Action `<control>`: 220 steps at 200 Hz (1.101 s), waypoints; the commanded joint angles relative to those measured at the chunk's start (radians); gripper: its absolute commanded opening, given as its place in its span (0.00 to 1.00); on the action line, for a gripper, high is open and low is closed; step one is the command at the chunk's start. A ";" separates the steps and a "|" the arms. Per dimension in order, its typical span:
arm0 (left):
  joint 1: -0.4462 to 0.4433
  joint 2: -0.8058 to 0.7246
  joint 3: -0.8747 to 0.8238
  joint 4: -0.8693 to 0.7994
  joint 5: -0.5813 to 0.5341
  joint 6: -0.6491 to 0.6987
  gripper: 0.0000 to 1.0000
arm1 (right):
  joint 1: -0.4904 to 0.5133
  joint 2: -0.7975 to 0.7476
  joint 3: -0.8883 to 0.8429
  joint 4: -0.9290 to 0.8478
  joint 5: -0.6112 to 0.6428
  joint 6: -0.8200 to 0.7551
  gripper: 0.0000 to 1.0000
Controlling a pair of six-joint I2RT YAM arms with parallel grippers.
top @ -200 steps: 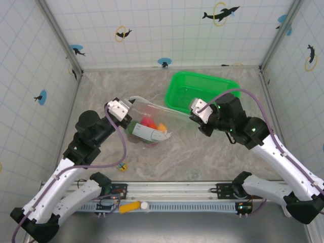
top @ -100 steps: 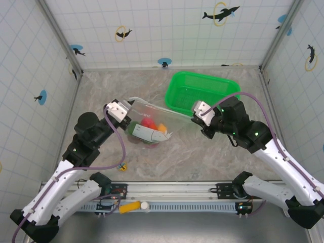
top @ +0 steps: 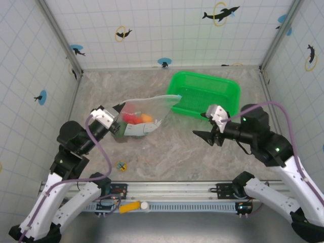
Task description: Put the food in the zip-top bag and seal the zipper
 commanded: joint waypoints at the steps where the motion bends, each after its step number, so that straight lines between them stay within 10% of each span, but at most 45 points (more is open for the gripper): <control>1: 0.003 -0.035 0.021 -0.069 0.113 0.021 0.00 | -0.001 -0.004 -0.031 0.111 -0.052 0.047 0.72; 78: 0.003 0.042 -0.013 -0.118 0.516 -0.046 0.00 | -0.001 -0.060 -0.103 0.193 0.102 0.019 0.73; 155: 0.044 0.649 -0.142 0.077 -0.050 -0.317 0.00 | -0.002 -0.071 -0.174 0.190 0.173 -0.010 0.73; 220: 0.241 0.625 -0.316 0.350 -0.417 -0.568 0.00 | -0.002 -0.088 -0.235 0.217 0.222 -0.011 0.73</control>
